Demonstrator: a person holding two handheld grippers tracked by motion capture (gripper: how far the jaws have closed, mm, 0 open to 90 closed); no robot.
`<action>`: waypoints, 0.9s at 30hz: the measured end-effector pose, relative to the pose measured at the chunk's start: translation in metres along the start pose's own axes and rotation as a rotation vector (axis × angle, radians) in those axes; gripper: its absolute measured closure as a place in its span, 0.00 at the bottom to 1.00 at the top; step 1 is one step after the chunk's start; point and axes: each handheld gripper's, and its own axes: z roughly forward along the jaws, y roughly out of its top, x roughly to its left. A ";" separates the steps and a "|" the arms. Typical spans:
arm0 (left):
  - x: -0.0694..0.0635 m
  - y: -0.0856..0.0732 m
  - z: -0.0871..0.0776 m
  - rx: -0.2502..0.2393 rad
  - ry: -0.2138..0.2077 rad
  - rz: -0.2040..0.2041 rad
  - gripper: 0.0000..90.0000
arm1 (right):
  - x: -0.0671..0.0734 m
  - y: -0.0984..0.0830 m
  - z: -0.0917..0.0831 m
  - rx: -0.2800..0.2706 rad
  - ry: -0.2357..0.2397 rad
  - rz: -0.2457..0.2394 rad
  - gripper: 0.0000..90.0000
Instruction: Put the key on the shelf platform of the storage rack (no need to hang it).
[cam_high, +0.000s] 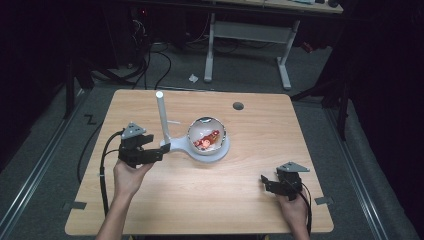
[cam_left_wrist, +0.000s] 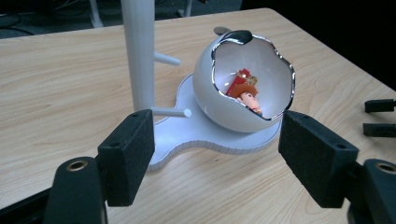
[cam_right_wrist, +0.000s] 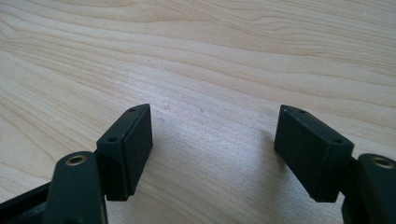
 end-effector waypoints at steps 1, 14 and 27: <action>0.000 -0.001 -0.001 -0.004 0.000 -0.003 0.30 | 0.000 0.000 0.000 0.000 0.000 0.000 0.31; 0.009 -0.016 -0.021 -0.037 0.025 -0.034 0.31 | 0.000 0.000 0.000 0.000 0.000 0.001 0.31; 0.016 -0.029 -0.032 -0.053 0.052 -0.065 0.31 | 0.000 0.000 0.000 -0.001 -0.001 0.001 0.31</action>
